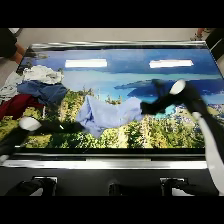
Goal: Fold the shirts.
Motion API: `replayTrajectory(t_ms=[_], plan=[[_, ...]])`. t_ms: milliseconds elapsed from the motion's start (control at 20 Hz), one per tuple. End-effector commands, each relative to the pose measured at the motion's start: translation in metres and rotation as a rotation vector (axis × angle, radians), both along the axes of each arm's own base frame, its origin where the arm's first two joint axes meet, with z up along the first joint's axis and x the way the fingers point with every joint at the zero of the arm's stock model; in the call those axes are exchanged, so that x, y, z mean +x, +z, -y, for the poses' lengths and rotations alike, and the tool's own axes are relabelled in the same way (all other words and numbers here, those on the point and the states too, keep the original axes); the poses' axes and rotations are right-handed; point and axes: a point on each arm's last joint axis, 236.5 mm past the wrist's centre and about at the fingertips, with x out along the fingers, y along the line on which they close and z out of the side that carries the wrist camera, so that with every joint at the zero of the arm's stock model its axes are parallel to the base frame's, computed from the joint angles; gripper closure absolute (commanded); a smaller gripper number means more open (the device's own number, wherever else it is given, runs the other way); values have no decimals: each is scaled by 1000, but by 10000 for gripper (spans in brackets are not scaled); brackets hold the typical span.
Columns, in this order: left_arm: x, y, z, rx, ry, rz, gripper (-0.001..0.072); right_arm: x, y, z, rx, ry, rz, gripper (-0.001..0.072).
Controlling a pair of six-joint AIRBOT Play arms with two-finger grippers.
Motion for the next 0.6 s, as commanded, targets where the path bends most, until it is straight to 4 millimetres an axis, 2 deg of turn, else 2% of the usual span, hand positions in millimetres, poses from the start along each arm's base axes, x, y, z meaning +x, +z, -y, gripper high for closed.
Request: replayTrajectory(t_ms=[0, 50, 100, 150, 200, 250, 350, 450, 550], plan=[[37, 207, -72, 68, 216, 528, 673, 40, 217, 30, -63, -112, 641, 670], [28, 284, -99, 81, 308, 705, 673, 31, 297, 52, -99, -200, 856, 670], [9, 356, -126, 111, 400, 878, 673, 4, 375, 81, -135, -315, 1052, 670], [-21, 419, -151, 160, 500, 1032, 674, -29, 431, 105, -149, -419, 1189, 671], [-51, 464, -168, 206, 580, 1143, 674, -67, 472, 122, -150, -496, 1288, 671], [-73, 490, -174, 219, 628, 1206, 673, -96, 493, 128, -128, -531, 1343, 671], [-101, 521, -155, 123, 614, 1279, 673, -135, 513, 125, -61, -538, 1404, 670], [-115, 538, -132, 2, 559, 1323, 673, -156, 525, 126, -41, -543, 1451, 670], [-120, 548, -126, -35, 540, 1361, 673, -171, 542, 127, -18, -551, 1522, 670]])
